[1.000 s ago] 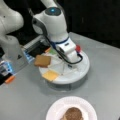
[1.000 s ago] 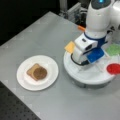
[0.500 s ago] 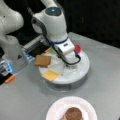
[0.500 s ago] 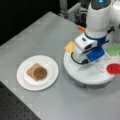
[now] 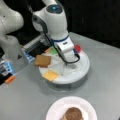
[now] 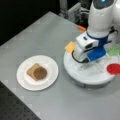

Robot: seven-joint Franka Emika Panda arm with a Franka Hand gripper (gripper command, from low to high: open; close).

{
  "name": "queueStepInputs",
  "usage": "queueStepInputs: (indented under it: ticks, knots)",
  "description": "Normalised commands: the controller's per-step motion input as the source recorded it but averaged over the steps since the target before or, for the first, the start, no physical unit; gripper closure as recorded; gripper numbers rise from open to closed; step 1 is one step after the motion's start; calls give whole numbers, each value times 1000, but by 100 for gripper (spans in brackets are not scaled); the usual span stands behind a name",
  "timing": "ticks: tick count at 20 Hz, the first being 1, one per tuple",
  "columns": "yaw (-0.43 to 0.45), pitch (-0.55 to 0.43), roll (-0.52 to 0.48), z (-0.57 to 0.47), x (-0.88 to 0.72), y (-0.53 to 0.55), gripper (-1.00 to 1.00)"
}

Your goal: Ingredient selection for cheeseburger or sandwich

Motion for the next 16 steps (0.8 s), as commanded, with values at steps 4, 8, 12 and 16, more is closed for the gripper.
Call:
queueStepInputs:
  ticks: [4, 8, 12, 16]
  knots:
    - [17, 68, -9, 203, 20, 159, -100]
    - [-20, 85, -29, 261, 18, 178, -100]
    - [-45, 83, -14, 207, 11, 164, -100]
    - [-131, 87, 15, 121, -31, 167, -100]
